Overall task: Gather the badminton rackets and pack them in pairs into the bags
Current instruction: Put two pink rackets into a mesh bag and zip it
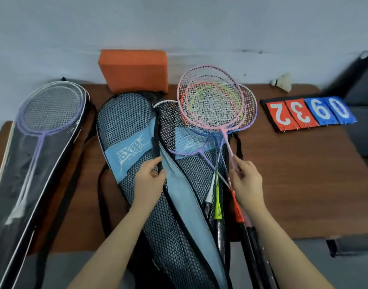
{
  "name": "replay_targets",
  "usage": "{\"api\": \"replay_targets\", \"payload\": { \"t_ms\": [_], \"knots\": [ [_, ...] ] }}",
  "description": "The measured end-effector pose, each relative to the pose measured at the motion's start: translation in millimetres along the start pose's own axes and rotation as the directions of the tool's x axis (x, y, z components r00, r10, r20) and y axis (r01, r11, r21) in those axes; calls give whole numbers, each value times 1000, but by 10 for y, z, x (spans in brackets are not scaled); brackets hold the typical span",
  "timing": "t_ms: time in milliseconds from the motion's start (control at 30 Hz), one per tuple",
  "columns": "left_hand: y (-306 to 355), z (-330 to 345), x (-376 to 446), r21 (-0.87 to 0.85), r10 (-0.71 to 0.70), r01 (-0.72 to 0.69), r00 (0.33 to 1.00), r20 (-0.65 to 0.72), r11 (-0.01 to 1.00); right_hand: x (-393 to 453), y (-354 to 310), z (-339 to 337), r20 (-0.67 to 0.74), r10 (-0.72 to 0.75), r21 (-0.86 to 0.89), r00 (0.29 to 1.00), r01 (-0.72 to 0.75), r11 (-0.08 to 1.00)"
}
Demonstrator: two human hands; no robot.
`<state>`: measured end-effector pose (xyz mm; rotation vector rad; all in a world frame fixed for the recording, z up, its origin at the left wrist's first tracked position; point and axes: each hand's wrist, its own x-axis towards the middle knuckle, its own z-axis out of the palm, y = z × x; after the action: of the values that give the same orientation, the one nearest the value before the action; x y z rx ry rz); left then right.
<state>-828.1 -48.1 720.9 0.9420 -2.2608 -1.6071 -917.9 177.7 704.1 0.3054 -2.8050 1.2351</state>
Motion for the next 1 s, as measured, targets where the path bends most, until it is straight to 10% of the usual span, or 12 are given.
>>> {"api": "replay_targets", "payload": {
  "t_ms": [567, 1000],
  "knots": [
    [381, 375, 175, -169, -43, 26, 994, -98, 985, -631, 331, -493, 242, -114, 67, 964, 101, 993],
    [515, 486, 22, 122, 182, -187, 982, 51, 975, -490, 372, -729, 426, -84, 155, 901, 19, 988]
  ]
}}
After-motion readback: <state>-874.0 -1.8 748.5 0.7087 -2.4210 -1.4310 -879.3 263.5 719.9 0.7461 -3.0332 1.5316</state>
